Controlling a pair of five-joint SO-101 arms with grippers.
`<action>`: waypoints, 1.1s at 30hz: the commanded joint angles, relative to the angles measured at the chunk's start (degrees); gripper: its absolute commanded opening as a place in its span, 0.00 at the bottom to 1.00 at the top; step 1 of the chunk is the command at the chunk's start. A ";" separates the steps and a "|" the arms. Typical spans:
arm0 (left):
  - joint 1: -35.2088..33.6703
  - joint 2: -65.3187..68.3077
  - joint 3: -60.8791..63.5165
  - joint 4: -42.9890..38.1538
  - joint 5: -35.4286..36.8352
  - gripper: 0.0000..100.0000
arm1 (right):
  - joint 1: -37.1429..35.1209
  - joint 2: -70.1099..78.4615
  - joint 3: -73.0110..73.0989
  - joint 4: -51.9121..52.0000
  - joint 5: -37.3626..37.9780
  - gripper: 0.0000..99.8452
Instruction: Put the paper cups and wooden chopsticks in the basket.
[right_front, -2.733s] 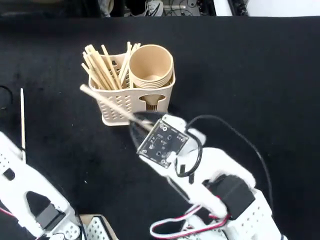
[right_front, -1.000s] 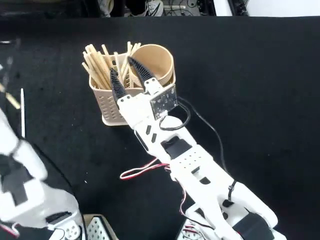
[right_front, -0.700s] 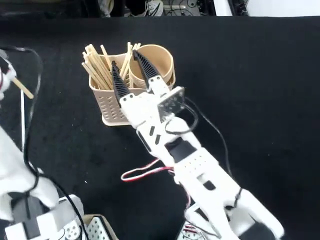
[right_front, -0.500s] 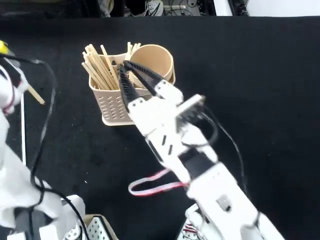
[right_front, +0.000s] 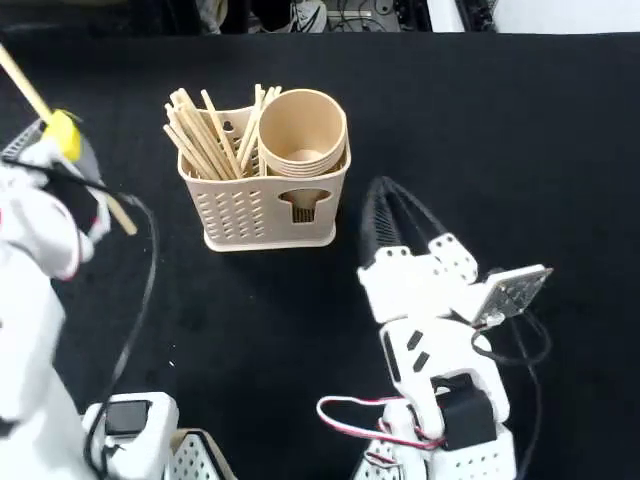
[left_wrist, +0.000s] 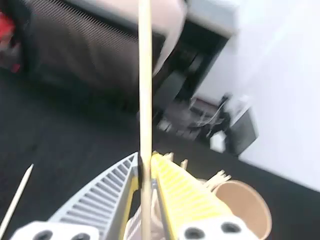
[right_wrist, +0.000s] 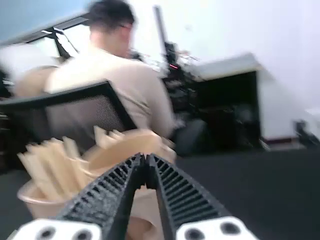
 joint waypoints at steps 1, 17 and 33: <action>4.18 -15.12 26.07 -22.68 0.26 0.03 | 3.96 -5.58 6.46 0.53 -1.05 0.01; 21.14 -26.02 86.73 -93.45 -19.96 0.03 | 10.02 -4.00 14.73 0.79 -9.58 0.01; 15.78 -5.63 81.80 -104.26 -19.78 0.03 | 10.02 -3.91 14.73 0.97 -9.41 0.01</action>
